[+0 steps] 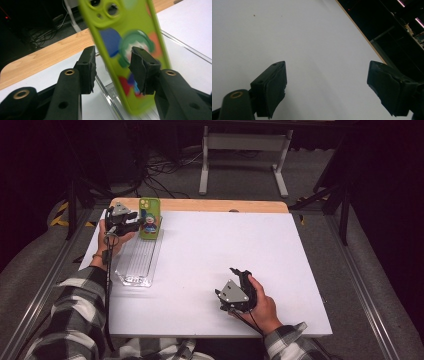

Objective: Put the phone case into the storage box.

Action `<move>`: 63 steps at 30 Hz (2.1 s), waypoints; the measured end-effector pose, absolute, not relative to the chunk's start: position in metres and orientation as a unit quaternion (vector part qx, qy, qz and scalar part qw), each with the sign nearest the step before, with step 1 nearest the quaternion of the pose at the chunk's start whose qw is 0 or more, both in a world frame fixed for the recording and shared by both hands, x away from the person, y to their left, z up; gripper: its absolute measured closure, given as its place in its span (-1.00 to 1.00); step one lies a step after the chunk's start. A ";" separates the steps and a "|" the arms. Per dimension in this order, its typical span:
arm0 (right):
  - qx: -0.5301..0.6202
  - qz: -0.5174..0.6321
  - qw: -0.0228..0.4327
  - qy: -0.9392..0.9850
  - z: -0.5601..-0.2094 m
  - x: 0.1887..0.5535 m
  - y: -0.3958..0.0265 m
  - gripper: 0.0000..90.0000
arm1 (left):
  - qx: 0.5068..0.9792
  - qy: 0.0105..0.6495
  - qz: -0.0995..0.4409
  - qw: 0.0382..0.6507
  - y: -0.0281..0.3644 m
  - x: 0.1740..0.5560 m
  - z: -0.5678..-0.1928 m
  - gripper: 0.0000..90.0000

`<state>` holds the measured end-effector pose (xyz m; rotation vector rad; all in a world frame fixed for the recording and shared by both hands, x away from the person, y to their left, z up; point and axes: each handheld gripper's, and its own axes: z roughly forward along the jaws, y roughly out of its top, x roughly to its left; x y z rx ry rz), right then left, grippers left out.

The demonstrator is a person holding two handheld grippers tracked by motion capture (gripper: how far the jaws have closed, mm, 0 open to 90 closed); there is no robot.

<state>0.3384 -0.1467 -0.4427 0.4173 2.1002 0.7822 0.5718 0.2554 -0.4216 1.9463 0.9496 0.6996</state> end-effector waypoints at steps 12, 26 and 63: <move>0.167 0.314 0.420 0.835 -0.441 0.337 -0.147 -0.62 | 0.776 0.375 0.285 0.420 0.253 0.568 -0.419 0.26; 0.182 0.343 0.416 0.822 -0.436 0.338 -0.153 -0.62 | 0.773 0.368 0.282 0.432 0.253 0.555 -0.415 0.25; 0.229 0.408 0.384 0.796 -0.423 0.342 -0.167 -0.63 | 0.747 0.324 0.290 0.502 0.244 0.506 -0.390 -0.10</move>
